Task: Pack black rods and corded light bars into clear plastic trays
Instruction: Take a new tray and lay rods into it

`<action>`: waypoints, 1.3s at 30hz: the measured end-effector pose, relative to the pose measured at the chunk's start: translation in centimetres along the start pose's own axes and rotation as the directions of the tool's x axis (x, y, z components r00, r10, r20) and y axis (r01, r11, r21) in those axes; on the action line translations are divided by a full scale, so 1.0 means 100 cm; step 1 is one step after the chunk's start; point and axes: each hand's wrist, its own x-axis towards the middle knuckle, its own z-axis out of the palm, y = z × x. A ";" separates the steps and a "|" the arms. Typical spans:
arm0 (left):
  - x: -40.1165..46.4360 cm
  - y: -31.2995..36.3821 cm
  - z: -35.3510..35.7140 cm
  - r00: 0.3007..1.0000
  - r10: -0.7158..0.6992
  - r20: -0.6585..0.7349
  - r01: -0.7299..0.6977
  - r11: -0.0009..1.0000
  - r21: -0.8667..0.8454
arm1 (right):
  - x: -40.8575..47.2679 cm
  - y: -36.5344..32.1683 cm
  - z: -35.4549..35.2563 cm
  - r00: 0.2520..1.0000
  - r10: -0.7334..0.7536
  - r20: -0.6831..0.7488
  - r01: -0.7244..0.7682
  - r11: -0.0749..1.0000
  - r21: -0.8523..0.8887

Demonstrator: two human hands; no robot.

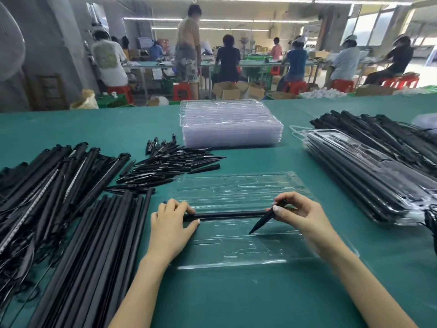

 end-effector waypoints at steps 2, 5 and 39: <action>-0.001 0.000 0.000 1.000 0.001 0.006 -0.001 1.000 -0.002 | 0.000 0.000 -0.005 0.999 -0.021 -0.039 0.015 0.988 -0.154; -0.001 0.000 0.001 1.000 -0.001 0.010 0.000 1.000 0.011 | -0.001 -0.003 -0.021 0.997 -0.078 -0.021 0.057 0.867 -0.495; 0.009 0.012 -0.019 0.973 -0.022 0.228 0.005 0.997 0.071 | -0.006 -0.001 -0.034 0.950 -0.117 0.290 0.302 0.579 -0.757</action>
